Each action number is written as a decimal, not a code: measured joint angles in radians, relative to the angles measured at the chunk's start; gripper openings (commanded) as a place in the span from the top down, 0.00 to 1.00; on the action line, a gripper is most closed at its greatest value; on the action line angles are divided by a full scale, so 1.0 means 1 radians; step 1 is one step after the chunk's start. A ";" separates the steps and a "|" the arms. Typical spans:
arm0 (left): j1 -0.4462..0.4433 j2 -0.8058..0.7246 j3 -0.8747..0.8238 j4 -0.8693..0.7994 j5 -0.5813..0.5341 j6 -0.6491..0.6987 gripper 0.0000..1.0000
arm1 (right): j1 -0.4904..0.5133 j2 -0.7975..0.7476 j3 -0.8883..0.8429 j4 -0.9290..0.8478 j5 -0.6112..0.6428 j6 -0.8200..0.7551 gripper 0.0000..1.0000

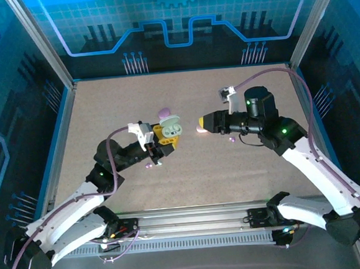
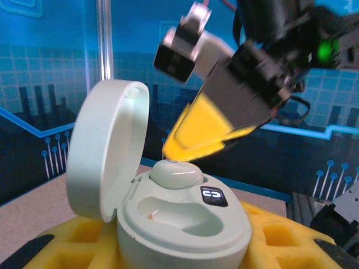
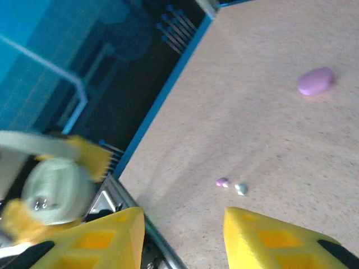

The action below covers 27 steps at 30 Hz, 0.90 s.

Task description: Insert wireless bluetooth earbuds into charging case

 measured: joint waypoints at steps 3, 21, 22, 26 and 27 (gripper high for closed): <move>0.000 -0.040 0.000 -0.016 -0.027 0.006 0.76 | -0.033 0.065 -0.041 0.004 0.006 0.028 0.58; 0.000 -0.134 0.042 -0.156 -0.060 0.034 0.76 | 0.204 0.857 0.297 -0.066 -0.048 -0.034 0.60; 0.000 -0.137 0.047 -0.163 -0.060 0.036 0.76 | 0.222 0.889 0.335 -0.084 -0.034 -0.040 0.60; 0.000 -0.153 0.060 -0.179 -0.060 0.051 0.76 | 0.290 1.006 0.482 -0.138 0.010 -0.071 0.59; 0.000 -0.156 0.062 -0.182 -0.060 0.052 0.76 | 0.307 1.030 0.518 -0.171 0.028 -0.080 0.59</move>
